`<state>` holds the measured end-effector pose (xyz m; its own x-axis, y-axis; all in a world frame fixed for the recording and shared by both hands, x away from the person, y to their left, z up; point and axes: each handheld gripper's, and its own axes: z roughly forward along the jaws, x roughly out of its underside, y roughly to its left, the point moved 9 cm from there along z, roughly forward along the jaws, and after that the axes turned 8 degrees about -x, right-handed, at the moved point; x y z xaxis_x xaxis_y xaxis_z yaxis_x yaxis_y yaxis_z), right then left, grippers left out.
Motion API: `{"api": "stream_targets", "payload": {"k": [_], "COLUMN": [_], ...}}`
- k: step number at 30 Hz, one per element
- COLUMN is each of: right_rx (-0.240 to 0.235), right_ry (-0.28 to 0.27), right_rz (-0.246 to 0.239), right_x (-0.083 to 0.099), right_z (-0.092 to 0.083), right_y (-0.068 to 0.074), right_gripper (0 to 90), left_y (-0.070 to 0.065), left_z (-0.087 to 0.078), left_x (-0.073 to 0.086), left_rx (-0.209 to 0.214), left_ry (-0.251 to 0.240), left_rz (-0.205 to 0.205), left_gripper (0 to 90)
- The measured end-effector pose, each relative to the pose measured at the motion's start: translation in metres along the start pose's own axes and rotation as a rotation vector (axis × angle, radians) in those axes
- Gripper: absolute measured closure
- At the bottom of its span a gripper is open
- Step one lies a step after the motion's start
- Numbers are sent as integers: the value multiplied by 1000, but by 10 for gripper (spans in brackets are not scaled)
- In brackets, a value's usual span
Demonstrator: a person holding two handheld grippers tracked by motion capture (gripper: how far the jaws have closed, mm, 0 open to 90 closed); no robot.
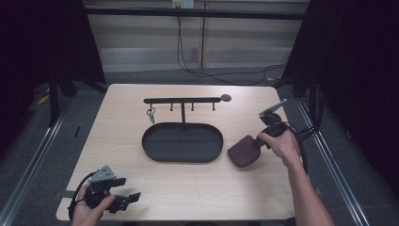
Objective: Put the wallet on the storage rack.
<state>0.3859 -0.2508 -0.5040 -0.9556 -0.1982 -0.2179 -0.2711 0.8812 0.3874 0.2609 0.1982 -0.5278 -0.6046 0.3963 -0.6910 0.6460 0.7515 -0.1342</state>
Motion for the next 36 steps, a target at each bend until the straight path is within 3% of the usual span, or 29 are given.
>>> {"api": "stream_targets", "payload": {"k": [8, 16, 26, 31, 36], "right_rx": [-13, -2, 73, 87, 146], "right_ry": [-15, -2, 42, 60, 107], "right_rz": [22, -8, -37, -38, -66], "right_x": [-7, -13, -18, -19, -19], "right_z": [-11, -19, -27, -30, -33], "right_y": [11, 25, 35, 39, 40], "right_gripper": [782, 801, 808, 808, 805], "left_y": [0, 0, 2, 2, 1], "left_z": [0, 0, 0, 0, 1], "left_x": [0, 0, 1, 1, 1], "left_rx": [-4, -1, -6, -10, -11], "left_ry": [-2, 4, 5, 4, 12], "left_rz": [-1, -2, -5, -6, 9], "left_gripper": [175, 175, 175, 175, 176]}}
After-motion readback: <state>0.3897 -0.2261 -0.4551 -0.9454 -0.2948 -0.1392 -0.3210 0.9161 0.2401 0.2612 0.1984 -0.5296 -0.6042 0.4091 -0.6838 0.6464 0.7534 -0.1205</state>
